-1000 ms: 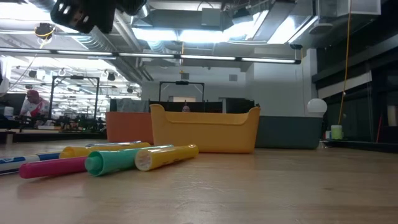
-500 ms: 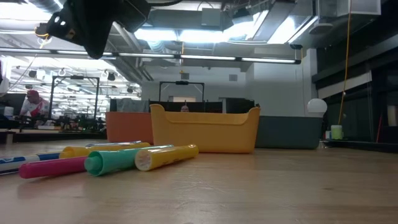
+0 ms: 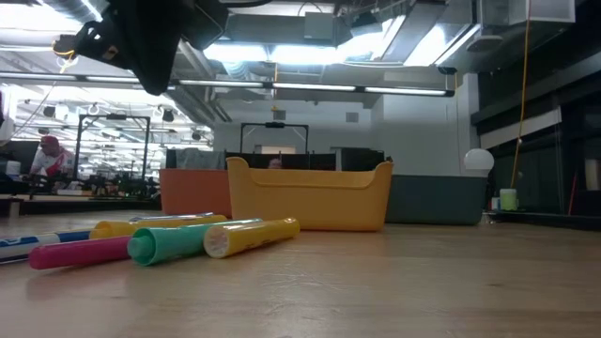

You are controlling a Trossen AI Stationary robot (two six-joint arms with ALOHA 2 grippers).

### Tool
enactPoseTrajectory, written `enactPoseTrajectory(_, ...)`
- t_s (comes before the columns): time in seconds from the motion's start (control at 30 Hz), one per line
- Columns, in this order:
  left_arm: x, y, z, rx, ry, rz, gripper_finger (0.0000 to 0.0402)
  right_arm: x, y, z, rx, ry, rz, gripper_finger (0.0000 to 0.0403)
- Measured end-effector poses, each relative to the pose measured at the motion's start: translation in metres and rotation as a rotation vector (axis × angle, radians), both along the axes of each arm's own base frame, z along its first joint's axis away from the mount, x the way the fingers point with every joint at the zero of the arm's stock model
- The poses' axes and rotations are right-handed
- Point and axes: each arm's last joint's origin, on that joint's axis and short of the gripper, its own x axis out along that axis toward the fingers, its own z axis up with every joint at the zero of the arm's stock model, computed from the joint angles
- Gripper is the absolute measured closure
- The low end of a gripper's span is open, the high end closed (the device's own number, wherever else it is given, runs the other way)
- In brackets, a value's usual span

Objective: Pick & Place Markers
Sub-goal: Put the small yellow highlighter into the yellow bin

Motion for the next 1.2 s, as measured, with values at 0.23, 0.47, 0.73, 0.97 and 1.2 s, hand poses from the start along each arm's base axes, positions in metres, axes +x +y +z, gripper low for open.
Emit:
enactPoseTrajectory(0.23,0.000,0.000,0.000,-0.007,0.003,0.025,0.0371,-0.027,0.002,-0.009,-0.004,-0.034,0.006,0.0402)
enactPoseTrajectory(0.47,0.000,0.000,0.000,-0.019,0.007,0.062,0.0370,-0.049,0.004,-0.032,0.007,-0.134,0.012,0.0402)
enactPoseTrajectory(0.73,0.000,0.000,0.000,-0.022,0.008,0.075,0.0370,-0.076,0.008,-0.044,0.005,-0.224,0.040,0.0391)
enactPoseTrajectory(0.97,0.000,0.000,0.000,-0.022,0.008,0.075,0.0370,-0.082,0.008,-0.045,0.003,-0.235,0.046,0.0386)
enactPoseTrajectory(1.2,0.000,0.000,0.000,-0.023,0.008,0.075,0.0370,-0.082,0.008,-0.046,0.003,-0.231,0.046,0.0395)
